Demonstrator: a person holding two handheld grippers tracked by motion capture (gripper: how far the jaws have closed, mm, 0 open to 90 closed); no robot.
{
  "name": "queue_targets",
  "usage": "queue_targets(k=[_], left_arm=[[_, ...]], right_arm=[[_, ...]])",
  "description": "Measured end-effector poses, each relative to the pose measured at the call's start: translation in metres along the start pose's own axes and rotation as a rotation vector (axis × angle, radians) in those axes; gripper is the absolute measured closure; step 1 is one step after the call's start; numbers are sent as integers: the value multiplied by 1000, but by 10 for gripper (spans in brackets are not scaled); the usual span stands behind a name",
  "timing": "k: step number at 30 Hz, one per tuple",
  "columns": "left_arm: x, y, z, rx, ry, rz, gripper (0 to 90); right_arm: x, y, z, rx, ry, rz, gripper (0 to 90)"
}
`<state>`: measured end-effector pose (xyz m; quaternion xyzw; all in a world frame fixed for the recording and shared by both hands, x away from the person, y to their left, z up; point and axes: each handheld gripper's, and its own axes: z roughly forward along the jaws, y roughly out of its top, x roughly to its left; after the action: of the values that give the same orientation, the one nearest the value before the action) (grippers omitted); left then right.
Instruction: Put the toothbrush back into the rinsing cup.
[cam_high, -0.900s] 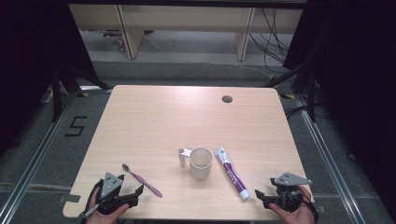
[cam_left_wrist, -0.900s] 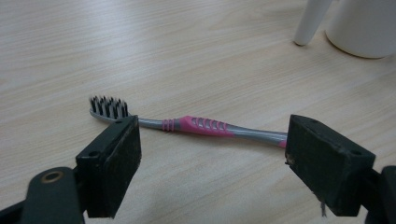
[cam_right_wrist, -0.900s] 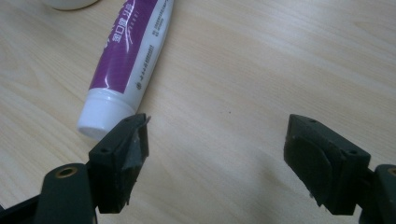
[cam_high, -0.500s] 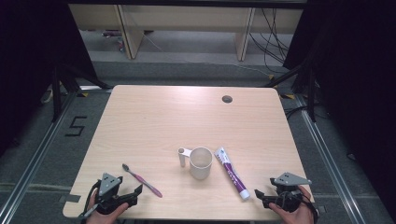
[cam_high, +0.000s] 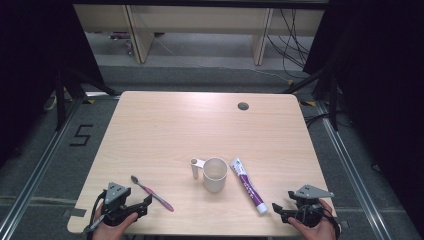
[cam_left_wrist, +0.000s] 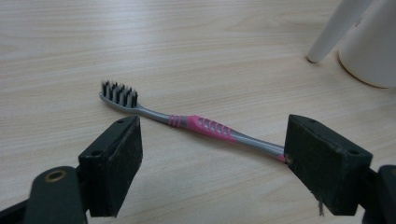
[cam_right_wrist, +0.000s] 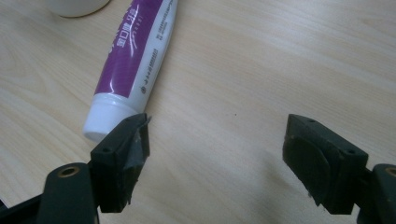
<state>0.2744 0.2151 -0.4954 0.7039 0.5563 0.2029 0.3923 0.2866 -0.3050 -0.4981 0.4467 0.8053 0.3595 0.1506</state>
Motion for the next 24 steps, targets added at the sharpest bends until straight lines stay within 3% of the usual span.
queue_targets(k=[7, 8, 11, 13, 14, 15, 16, 17, 18, 24], left_arm=[[-9, 5, 6, 9, -16, 20, 247], [-10, 6, 6, 16, -18, 33, 247], [-15, 10, 8, 7, -26, 43, 285], [-20, 12, 9, -6, -49, 61, 372], [-23, 13, 9, -12, -69, 79, 372], [-26, 13, 10, -20, -94, 99, 435], [-32, 12, 11, -29, -122, 148, 577], [-32, 12, 11, -29, -122, 148, 635], [-37, 11, 15, -23, -160, 167, 698], [-44, 8, 25, 10, -208, 206, 859]], right_arm=[[1, 0, 0, 8, 6, 10, 244], [4, 0, -1, 17, 2, 43, 244], [2, 0, 0, 5, 7, 24, 246], [0, 0, 1, 1, 6, 6, 247], [1, 0, 1, -1, 13, 7, 247], [1, 0, 0, 12, 8, 13, 247], [1, 0, 1, 10, 9, 7, 249], [1, 0, 1, 10, 9, 7, 249], [0, 0, 1, -3, 4, -12, 249], [1, 1, 0, 7, 0, -8, 254]])
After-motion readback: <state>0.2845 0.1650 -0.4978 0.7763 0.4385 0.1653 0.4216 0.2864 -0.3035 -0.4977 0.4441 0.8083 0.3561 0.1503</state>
